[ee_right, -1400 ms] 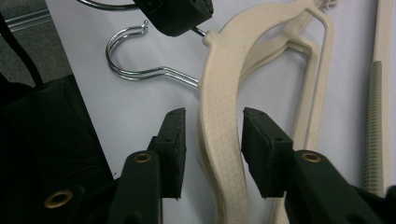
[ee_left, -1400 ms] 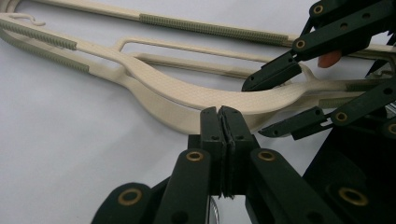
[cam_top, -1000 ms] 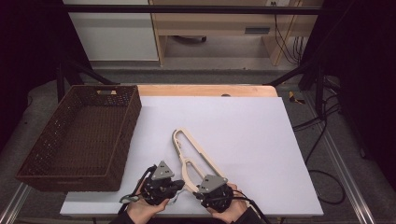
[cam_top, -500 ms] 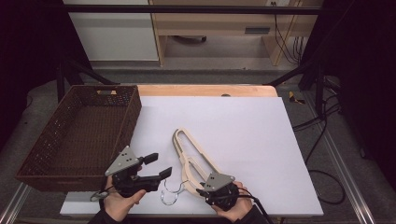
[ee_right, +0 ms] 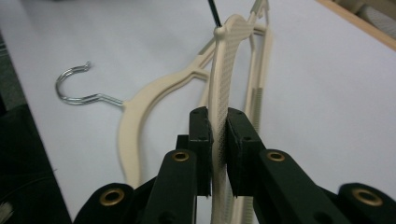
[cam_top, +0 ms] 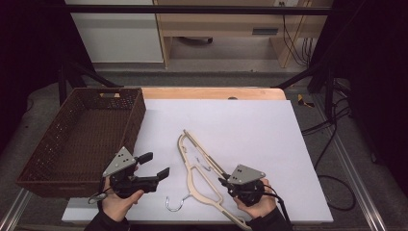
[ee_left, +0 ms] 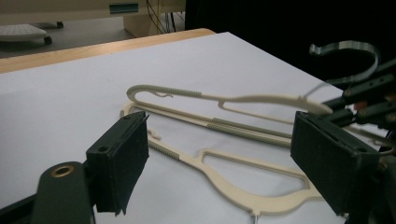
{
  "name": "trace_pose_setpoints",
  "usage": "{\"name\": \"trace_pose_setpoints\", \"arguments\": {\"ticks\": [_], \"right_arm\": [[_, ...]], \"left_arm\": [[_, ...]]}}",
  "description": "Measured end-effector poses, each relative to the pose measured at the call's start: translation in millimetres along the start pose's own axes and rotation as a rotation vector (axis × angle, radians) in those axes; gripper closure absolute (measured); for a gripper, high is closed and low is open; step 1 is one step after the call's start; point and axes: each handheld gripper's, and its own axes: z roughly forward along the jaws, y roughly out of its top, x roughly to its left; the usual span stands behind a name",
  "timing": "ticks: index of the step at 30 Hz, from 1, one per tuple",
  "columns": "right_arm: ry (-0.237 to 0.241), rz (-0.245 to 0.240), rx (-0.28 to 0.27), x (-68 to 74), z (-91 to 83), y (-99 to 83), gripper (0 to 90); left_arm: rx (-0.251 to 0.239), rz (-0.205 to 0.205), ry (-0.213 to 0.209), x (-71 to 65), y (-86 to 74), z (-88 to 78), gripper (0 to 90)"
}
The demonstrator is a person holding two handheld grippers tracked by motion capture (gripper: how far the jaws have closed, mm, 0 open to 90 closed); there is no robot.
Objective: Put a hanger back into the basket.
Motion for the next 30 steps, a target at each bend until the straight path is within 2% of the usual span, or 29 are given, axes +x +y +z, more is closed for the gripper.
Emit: {"name": "trace_pose_setpoints", "arguments": {"ticks": [2,3,5,6,9,11,13,15,20,21,22,23,24,25,26,27,28,29,30], "right_arm": [[-0.008,0.007,-0.003,-2.4,-1.8,-0.3,83.4],[-0.039,0.026,-0.016,-9.6,-6.2,-0.9,85.1],[-0.045,0.033,-0.021,-12.4,-7.7,-1.2,85.7],[-0.077,0.031,-0.027,-20.2,-11.3,-3.0,86.8],[-0.084,0.063,-0.032,-27.9,-14.9,-4.8,86.9],[-0.100,0.050,-0.027,-30.9,-15.3,-5.1,86.9],[-0.086,0.064,-0.043,-38.1,-18.6,-2.4,87.0],[-0.059,0.064,-0.063,-40.4,-22.8,2.6,87.0],[0.086,0.056,-0.117,-38.5,-32.2,13.8,87.0],[0.086,0.056,-0.117,-38.5,-32.2,13.8,87.0],[0.163,0.054,-0.133,-35.3,-32.6,17.5,86.9],[0.163,0.054,-0.133,-35.3,-32.6,17.5,86.9],[0.187,0.055,-0.136,-33.6,-32.0,18.8,87.0],[0.250,0.045,-0.130,-28.6,-29.0,22.8,86.9],[0.271,0.040,-0.124,-25.9,-27.0,24.4,87.0],[0.271,0.040,-0.124,-25.9,-27.0,24.4,87.0],[0.318,0.027,-0.111,-20.3,-22.4,27.4,87.0],[0.329,0.022,-0.105,-18.2,-20.7,28.4,86.9],[0.348,0.017,-0.099,-15.7,-18.5,29.5,87.0]], "left_arm": [[0.002,0.008,0.001,-0.3,-0.5,0.8,18.0],[0.009,0.025,0.008,-0.9,-1.2,2.2,17.7],[0.015,0.033,0.012,-1.3,-1.4,2.6,17.0],[0.015,0.045,0.017,-1.6,-2.1,3.5,16.2],[0.018,0.054,0.019,-1.6,-2.8,4.9,14.2],[0.025,0.061,0.016,-1.8,-3.4,6.1,13.9],[0.036,0.076,0.015,-2.9,-3.2,7.1,11.7],[0.038,0.084,0.016,-3.5,-2.7,7.0,9.2],[0.046,0.121,0.008,-7.9,2.0,4.3,7.2],[0.046,0.121,0.008,-7.9,2.0,4.3,7.1],[0.056,0.138,0.001,-9.8,3.4,4.5,6.9],[0.056,0.138,0.001,-9.8,3.4,4.5,6.9],[0.060,0.145,-0.003,-11.3,4.0,5.5,6.9],[0.063,0.149,-0.006,-12.1,4.3,6.4,7.6],[0.076,0.165,-0.012,-14.3,4.7,8.4,8.1],[0.076,0.165,-0.012,-14.3,4.7,8.4,9.2],[0.089,0.186,-0.025,-17.2,4.6,10.5,10.6],[0.089,0.186,-0.025,-17.2,4.6,10.5,11.6],[0.100,0.204,-0.043,-20.5,4.3,13.3,13.3]]}}
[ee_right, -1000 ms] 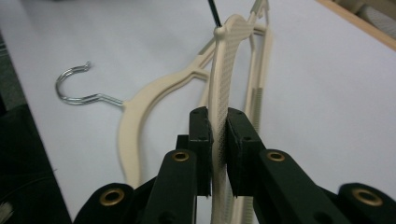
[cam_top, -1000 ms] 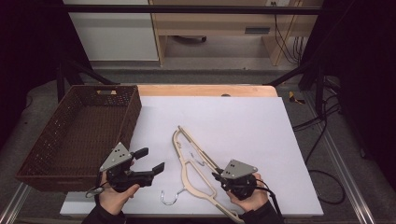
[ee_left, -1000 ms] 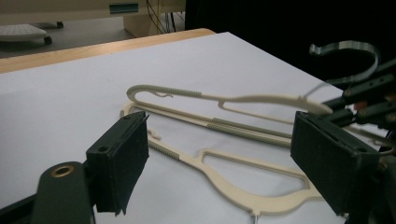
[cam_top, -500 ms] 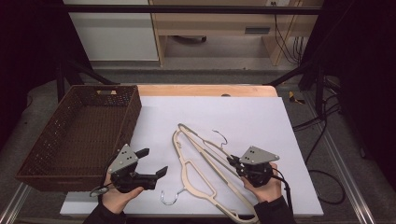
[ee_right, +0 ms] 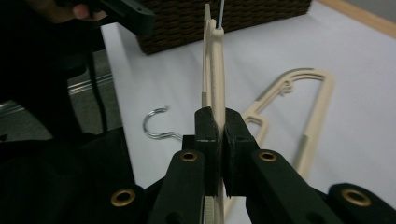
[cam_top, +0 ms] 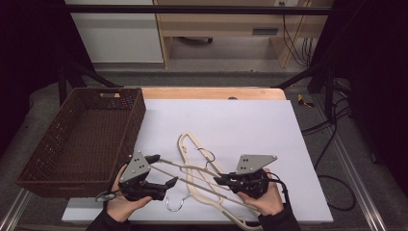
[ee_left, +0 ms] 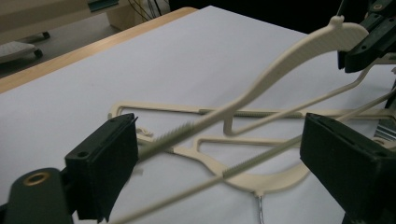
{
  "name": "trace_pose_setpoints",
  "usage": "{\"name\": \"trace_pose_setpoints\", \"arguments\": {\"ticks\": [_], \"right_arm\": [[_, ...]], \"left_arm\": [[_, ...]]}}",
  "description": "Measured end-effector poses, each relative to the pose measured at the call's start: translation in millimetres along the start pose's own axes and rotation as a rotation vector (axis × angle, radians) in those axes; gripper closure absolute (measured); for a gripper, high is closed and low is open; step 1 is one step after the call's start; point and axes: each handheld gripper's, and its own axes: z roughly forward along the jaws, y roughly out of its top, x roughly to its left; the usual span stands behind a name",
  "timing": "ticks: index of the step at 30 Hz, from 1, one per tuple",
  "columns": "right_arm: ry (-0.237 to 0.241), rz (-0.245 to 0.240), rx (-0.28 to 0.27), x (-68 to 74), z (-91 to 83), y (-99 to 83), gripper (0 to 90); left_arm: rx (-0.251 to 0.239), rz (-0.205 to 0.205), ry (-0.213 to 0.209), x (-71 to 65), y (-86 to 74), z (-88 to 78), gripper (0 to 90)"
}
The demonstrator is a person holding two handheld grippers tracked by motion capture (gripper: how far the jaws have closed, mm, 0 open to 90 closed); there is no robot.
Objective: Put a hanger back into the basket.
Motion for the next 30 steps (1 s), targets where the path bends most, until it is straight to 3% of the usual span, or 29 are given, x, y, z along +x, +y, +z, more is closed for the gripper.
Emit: {"name": "trace_pose_setpoints", "arguments": {"ticks": [2,3,8,16,21,25,26,29,30], "right_arm": [[0.021,-0.001,0.006,1.9,3.5,0.9,87.0],[0.042,-0.007,0.012,4.6,7.7,2.3,86.9],[0.082,-0.016,0.013,9.0,13.1,4.4,86.9],[0.111,-0.022,0.023,12.7,19.7,4.9,86.9],[0.129,-0.016,0.031,11.1,22.1,3.2,86.8],[0.112,-0.013,0.032,9.2,22.9,1.7,84.8],[0.069,-0.009,0.013,7.4,22.2,0.5,81.1],[0.033,0.004,0.011,5.3,20.8,-0.1,77.7],[-0.001,0.014,0.007,3.8,19.8,-1.2,73.8]], "left_arm": [[0.005,0.008,-0.009,-1.4,0.1,1.6,14.9],[0.018,0.018,-0.032,-3.6,0.1,3.9,19.4],[0.039,0.034,-0.070,-8.3,-0.1,10.1,34.5],[0.074,0.064,-0.116,-14.6,-0.7,18.1,57.7],[0.115,0.089,-0.115,-18.4,-1.3,20.2,64.7],[0.133,0.089,-0.113,-20.5,-1.5,19.9,70.5],[0.139,0.088,-0.129,-21.1,-1.4,19.4,73.2],[0.148,0.087,-0.144,-23.3,-0.8,19.1,78.4],[0.149,0.071,-0.164,-24.2,-0.5,18.7,79.2]]}}
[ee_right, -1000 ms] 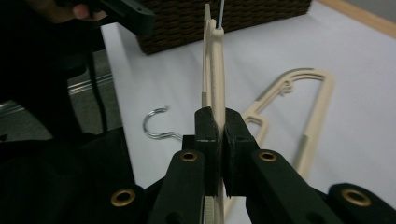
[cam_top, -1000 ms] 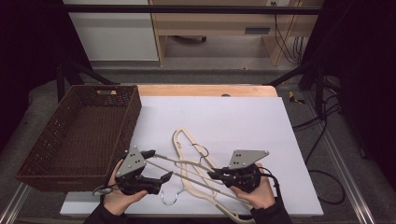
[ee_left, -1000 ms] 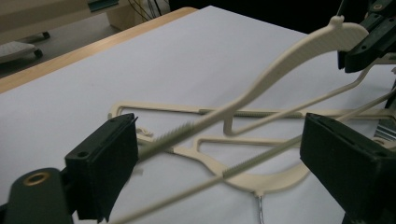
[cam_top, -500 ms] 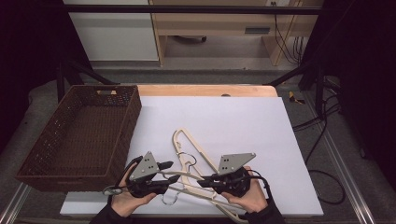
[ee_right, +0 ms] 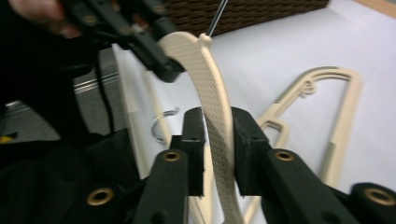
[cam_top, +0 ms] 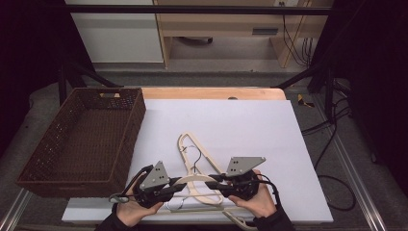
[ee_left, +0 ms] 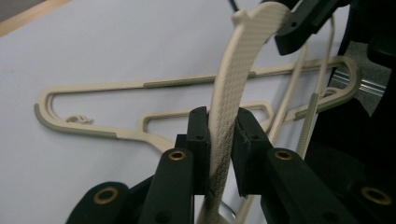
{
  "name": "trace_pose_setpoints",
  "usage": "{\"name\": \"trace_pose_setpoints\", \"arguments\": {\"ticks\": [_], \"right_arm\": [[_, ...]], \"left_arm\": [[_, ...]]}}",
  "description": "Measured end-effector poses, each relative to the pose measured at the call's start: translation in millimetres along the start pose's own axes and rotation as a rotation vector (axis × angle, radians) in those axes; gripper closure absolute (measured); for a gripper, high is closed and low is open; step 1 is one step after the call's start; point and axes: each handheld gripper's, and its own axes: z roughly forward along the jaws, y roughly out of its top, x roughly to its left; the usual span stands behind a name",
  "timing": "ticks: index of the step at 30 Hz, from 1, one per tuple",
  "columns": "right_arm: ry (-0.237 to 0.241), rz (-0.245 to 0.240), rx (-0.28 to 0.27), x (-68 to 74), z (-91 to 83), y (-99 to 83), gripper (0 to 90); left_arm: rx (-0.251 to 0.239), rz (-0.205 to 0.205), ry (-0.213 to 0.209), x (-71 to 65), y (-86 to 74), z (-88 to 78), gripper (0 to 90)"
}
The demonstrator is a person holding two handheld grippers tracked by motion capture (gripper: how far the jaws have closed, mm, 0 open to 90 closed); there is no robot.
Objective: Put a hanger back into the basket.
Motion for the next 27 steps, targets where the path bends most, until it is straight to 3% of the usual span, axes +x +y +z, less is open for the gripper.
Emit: {"name": "trace_pose_setpoints", "arguments": {"ticks": [7,14,16,20,22,27], "right_arm": [[-0.092,-0.012,-0.029,0.1,2.1,-1.0,58.7],[-0.145,0.034,-0.159,-4.7,-17.9,-2.4,38.1],[-0.197,0.057,-0.199,-9.8,-28.2,-5.4,31.9],[-0.294,0.106,-0.229,-19.9,-44.6,-13.5,18.3],[-0.335,0.125,-0.237,-24.8,-52.7,-18.1,15.2],[-0.387,0.183,-0.278,-35.4,-68.6,-27.9,13.0]], "left_arm": [[-0.014,-0.028,-0.055,-7.3,0.6,0.4,85.2],[-0.062,-0.073,-0.005,-0.4,0.4,-12.5,86.5],[-0.074,-0.085,0.011,2.1,0.7,-17.4,86.5],[-0.103,-0.108,0.037,6.5,1.7,-27.5,86.5],[-0.114,-0.112,0.047,9.1,2.5,-33.2,86.5],[-0.134,-0.120,0.080,15.4,5.8,-49.2,86.5]]}}
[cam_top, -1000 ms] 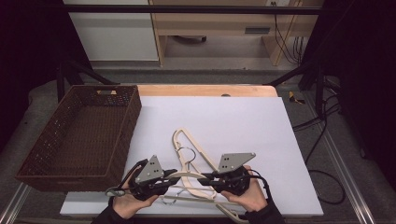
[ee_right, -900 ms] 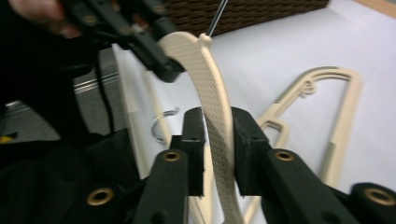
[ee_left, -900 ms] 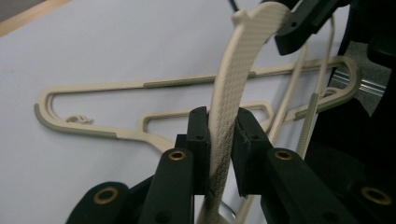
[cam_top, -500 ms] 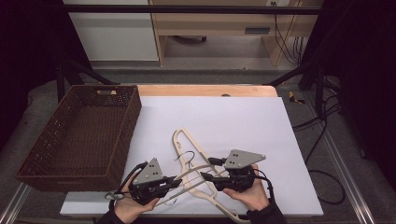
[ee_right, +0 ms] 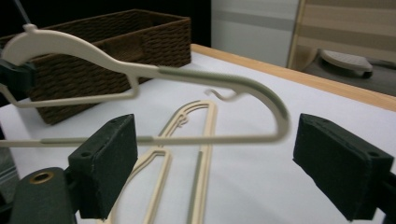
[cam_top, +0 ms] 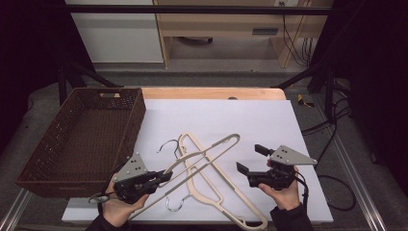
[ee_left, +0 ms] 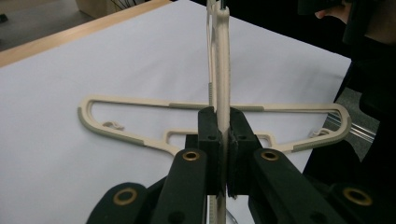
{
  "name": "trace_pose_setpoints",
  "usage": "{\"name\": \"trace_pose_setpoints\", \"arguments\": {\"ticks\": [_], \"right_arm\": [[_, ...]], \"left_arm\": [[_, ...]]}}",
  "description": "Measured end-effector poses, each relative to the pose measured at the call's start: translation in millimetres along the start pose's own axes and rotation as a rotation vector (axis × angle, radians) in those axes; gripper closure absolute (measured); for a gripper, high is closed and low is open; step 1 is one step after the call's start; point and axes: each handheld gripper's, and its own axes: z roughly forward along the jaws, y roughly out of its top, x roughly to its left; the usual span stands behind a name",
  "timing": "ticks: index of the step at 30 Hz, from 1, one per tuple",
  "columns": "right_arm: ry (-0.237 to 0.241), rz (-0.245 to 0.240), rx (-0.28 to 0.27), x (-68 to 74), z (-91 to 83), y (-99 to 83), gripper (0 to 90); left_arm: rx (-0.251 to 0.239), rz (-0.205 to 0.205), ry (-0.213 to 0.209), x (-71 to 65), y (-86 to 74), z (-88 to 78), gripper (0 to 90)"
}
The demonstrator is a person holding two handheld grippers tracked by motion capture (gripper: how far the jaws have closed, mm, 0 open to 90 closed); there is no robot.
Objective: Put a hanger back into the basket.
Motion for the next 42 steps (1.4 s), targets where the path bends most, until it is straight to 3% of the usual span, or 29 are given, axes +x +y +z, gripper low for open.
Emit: {"name": "trace_pose_setpoints", "arguments": {"ticks": [5,8,12,17,21,22,23,24,25,26,27,28,29,32,33,36,42], "right_arm": [[-0.048,0.024,0.005,-8.6,-4.6,-3.5,10.4],[-0.049,0.026,0.011,-10.4,-4.8,-4.9,9.3],[-0.078,0.044,0.027,-14.1,-6.4,-7.9,5.5],[-0.095,0.053,0.035,-18.1,-9.9,-10.6,4.5],[-0.104,0.063,0.034,-20.9,-12.4,-11.2,4.6],[-0.104,0.063,0.034,-20.9,-12.4,-11.2,4.6],[-0.110,0.063,0.033,-21.5,-13.4,-10.9,4.5],[-0.110,0.063,0.033,-21.5,-13.4,-10.9,4.5],[-0.112,0.061,0.030,-21.6,-13.9,-10.6,4.5],[-0.112,0.061,0.030,-21.6,-13.9,-10.6,4.5],[-0.109,0.061,0.032,-22.2,-14.7,-10.7,4.5],[-0.109,0.064,0.031,-22.1,-14.5,-10.7,4.5],[-0.112,0.061,0.033,-22.5,-14.4,-11.0,4.5],[-0.115,0.065,0.034,-22.4,-13.7,-11.4,4.4],[-0.113,0.064,0.038,-22.3,-13.2,-11.7,4.3],[-0.110,0.050,0.043,-22.8,-13.2,-12.0,4.1],[-0.120,0.054,0.037,-22.8,-14.1,-11.6,3.4]], "left_arm": [[-0.039,0.002,0.022,11.6,14.7,-22.9,86.5],[-0.044,0.006,0.036,16.5,22.5,-31.8,86.5],[-0.088,0.015,0.053,27.9,41.1,-56.5,86.5],[-0.084,0.028,0.066,41.5,52.2,-70.7,86.5],[-0.061,0.030,0.067,68.3,61.4,-84.7,86.5],[-0.061,0.030,0.067,68.3,61.4,-84.7,86.5],[-0.056,0.024,0.071,80.9,62.9,-89.8,86.5],[-0.056,0.024,0.071,80.9,62.9,-89.8,86.5],[-0.049,0.023,0.082,93.2,63.2,-94.7,86.5],[-0.049,0.023,0.082,93.2,63.2,-94.7,86.5],[-0.047,0.018,0.090,105.4,62.8,-100.0,86.5],[-0.047,0.018,0.090,105.4,62.8,-100.0,86.5],[-0.046,0.022,0.103,116.6,61.9,-106.0,86.4],[-0.044,0.027,0.121,127.2,61.0,-112.4,86.4],[-0.053,0.020,0.127,138.6,59.0,-119.2,86.4],[-0.072,0.000,0.141,155.0,54.4,-129.0,86.4],[-0.040,-0.046,0.208,186.2,40.7,-139.8,86.4]]}}
